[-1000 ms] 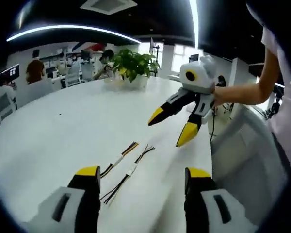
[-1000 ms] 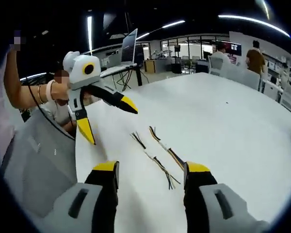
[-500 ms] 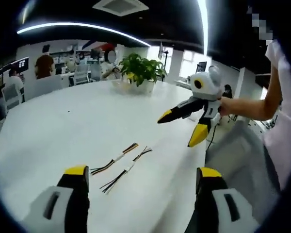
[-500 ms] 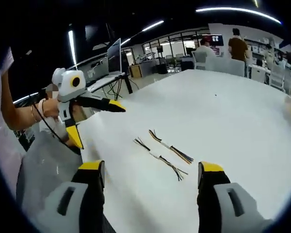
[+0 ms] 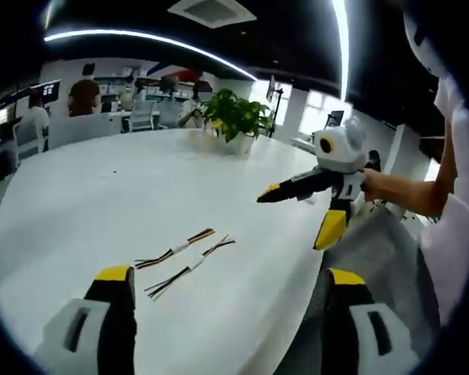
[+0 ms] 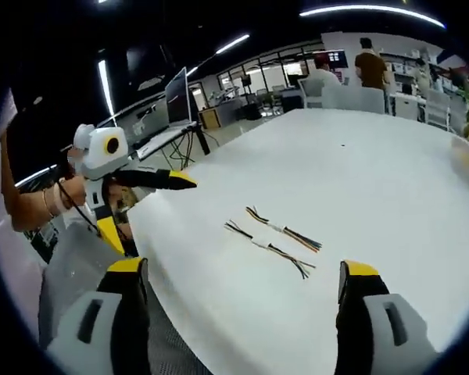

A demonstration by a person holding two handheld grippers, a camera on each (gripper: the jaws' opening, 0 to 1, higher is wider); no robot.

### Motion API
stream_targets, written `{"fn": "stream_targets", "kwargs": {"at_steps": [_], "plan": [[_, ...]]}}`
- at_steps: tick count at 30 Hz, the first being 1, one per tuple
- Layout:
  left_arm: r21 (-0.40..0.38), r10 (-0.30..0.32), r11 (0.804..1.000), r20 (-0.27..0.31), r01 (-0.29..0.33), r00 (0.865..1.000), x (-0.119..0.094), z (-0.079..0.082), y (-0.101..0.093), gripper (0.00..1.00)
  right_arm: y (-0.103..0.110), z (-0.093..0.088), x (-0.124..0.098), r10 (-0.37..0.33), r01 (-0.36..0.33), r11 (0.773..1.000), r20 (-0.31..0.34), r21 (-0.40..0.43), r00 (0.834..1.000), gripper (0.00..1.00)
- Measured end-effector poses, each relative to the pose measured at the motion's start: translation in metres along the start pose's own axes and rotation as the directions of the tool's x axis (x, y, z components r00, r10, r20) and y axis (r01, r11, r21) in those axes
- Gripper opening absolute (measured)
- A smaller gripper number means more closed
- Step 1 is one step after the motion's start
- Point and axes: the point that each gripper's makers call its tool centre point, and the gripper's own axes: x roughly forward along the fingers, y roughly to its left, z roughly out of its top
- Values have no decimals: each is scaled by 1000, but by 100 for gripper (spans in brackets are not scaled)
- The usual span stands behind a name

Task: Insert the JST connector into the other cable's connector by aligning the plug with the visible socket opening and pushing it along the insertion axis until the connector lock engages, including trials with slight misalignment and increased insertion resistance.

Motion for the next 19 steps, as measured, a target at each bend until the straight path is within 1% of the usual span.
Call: {"fn": "stream_targets", "kwargs": {"at_steps": [1, 2, 4, 6, 8, 10, 11, 14, 15, 19], "plan": [[-27, -16, 999, 15, 17, 1000, 0, 2, -4, 99, 1, -3, -1, 0, 0, 1000, -12, 24, 1000, 100], [-56, -35, 998, 35, 37, 999, -1, 4, -9, 99, 1, -6, -1, -2, 3, 1000, -16, 28, 1000, 100], [-47, -23, 999, 29, 24, 999, -2, 3, -9, 99, 2, -9, -2, -9, 9, 1000, -14, 24, 1000, 100], [-10, -2, 1000, -6, 1, 1000, -3, -3, -9, 99, 2, -11, -4, -22, 22, 999, -10, 26, 1000, 100], [1, 4, 1000, -18, -4, 1000, -3, -6, -11, 99, 3, -13, -4, -26, 26, 999, -7, 39, 1000, 100], [-30, 3, 1000, -5, -3, 1000, -4, -5, -12, 99, 5, -16, -2, -21, 22, 999, -9, 46, 1000, 100], [-56, 13, 998, 9, -12, 1000, -5, -4, -11, 99, 7, -17, -2, -21, 21, 999, -10, 46, 1000, 100], [-59, 29, 998, 10, -28, 1000, -8, -7, -12, 99, 9, -16, -2, -23, 23, 999, 7, 43, 1000, 100], [-58, 39, 998, 4, -39, 999, -8, -10, -12, 99, 11, -16, -1, -24, 23, 998, 15, 55, 1000, 100], [-79, 60, 995, -2, -60, 998, -8, -17, -10, 99, 14, -20, -1, -20, 19, 997, 11, 75, 1000, 100]]}}
